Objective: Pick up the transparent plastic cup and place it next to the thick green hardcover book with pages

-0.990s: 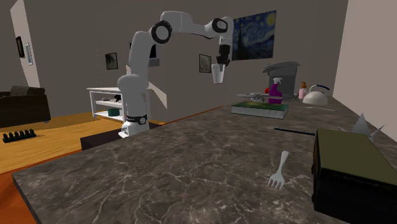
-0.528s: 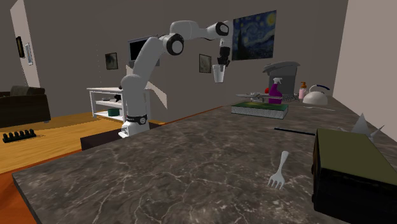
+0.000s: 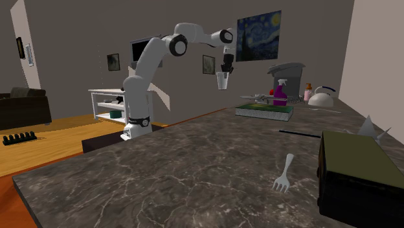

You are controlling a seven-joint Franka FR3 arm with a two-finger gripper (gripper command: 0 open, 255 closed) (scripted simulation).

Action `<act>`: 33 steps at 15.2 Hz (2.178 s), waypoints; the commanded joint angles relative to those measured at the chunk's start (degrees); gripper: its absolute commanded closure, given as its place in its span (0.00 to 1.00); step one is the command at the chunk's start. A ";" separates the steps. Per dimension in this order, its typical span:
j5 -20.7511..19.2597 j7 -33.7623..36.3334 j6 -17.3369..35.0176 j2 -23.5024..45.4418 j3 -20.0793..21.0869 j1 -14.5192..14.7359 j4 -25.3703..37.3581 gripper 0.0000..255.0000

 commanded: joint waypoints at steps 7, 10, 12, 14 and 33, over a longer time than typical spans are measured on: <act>0.85 0.29 7.39 -1.92 0.15 -2.27 -9.38 1.00; 0.94 0.44 9.87 -2.20 0.13 -2.80 -12.19 1.00; 0.95 0.55 11.46 -2.29 0.10 -3.10 -13.90 1.00; 0.92 0.66 13.01 -2.31 0.06 -3.35 -15.51 1.00; -0.17 1.75 23.00 -0.75 -0.61 -4.19 -24.32 1.00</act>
